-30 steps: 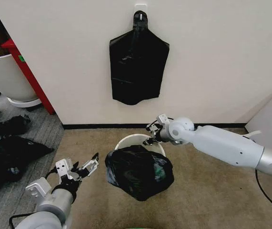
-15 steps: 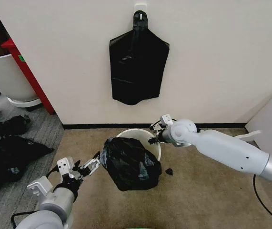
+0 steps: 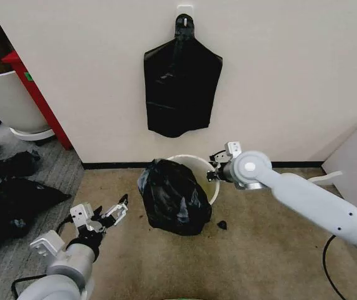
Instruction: Place the garbage bag over the trash bin.
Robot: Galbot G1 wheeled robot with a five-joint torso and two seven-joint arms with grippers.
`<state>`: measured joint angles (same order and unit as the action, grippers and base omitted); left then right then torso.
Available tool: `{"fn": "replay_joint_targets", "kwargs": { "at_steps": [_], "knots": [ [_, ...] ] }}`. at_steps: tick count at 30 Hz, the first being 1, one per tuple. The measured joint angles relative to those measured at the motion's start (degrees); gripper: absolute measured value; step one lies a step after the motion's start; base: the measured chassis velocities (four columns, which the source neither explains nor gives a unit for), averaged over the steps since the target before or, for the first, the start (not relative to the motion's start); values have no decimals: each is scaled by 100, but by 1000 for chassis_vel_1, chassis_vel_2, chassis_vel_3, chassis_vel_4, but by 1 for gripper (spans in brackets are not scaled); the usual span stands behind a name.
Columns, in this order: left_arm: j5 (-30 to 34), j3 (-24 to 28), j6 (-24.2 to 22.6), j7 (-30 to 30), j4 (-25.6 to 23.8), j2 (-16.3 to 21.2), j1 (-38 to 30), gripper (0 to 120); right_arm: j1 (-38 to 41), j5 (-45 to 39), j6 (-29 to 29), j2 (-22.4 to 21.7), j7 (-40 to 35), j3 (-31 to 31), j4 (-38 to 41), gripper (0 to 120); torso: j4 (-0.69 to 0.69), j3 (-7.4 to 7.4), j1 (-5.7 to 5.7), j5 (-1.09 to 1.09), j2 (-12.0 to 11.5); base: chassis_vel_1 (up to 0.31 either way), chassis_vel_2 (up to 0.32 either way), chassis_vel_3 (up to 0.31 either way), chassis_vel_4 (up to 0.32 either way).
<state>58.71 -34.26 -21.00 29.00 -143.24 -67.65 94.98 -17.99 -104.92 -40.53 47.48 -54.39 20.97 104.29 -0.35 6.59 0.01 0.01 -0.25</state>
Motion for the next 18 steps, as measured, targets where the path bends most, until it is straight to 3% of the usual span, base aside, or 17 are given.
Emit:
{"fn": "replay_joint_targets", "kwargs": {
  "at_steps": [10,18],
  "knots": [
    [752,-637,-197,-146,0,437,-399,100,-1307,-694,1064,23,-1491,-1514,1117,0,-1,0,0,0,0,0,0,0,0],
    [749,-588,-230,-399,0,508,-425,100,-2002,-644,1723,185,-2115,-1957,1768,0,1,0,0,-2,0,0,0,0,0]
  ]
}}
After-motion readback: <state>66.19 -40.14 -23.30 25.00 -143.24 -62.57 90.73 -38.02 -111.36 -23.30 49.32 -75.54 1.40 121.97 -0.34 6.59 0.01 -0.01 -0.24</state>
